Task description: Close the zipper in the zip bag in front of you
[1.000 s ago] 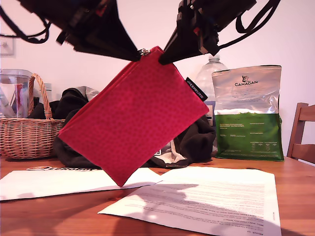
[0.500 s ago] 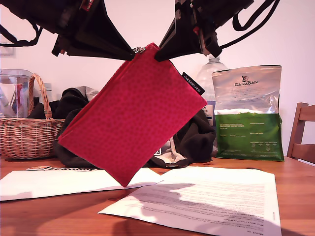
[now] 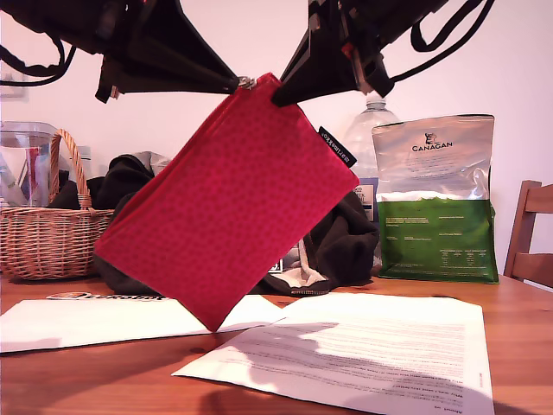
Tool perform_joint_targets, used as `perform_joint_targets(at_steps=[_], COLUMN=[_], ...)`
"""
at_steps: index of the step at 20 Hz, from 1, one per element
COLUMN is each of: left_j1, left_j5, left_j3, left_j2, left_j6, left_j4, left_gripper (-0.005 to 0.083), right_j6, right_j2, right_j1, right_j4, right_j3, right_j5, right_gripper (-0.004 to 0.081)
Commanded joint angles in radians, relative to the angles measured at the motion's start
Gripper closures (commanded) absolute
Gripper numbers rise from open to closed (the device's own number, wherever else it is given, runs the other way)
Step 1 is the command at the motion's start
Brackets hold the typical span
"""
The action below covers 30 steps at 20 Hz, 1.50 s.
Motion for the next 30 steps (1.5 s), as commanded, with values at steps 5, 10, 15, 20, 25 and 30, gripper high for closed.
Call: perform_joint_targets(at_steps=[5, 10, 15, 20, 25, 30], left_j1=[-0.009, -0.009, -0.009, -0.009, -0.009, -0.009], left_j5=[0.026, 0.075, 0.107, 0.132, 0.147, 0.147], left_j3=[0.027, 0.064, 0.064, 0.066, 0.080, 0.140], left_j2=[-0.002, -0.002, -0.002, -0.002, -0.002, -0.002], left_j6=[-0.011, -0.012, -0.006, -0.001, 0.004, 0.073], left_j4=[0.003, 0.001, -0.027, -0.031, -0.041, -0.140], left_gripper=[0.0795, 0.0795, 0.0795, 0.0795, 0.0795, 0.0795], right_j6=[0.005, 0.005, 0.006, 0.008, 0.008, 0.006], right_j2=[-0.013, -0.013, -0.013, -0.013, -0.013, -0.013], right_j1=[-0.002, 0.019, 0.042, 0.057, 0.076, 0.100], right_j4=[0.018, 0.008, -0.012, -0.018, -0.018, -0.018], right_j3=[0.017, 0.017, 0.017, 0.017, 0.017, 0.017], right_j5=[0.012, -0.005, -0.006, -0.006, -0.006, -0.007], right_gripper=[0.0780, 0.0765, 0.0746, 0.0709, 0.0679, 0.0646])
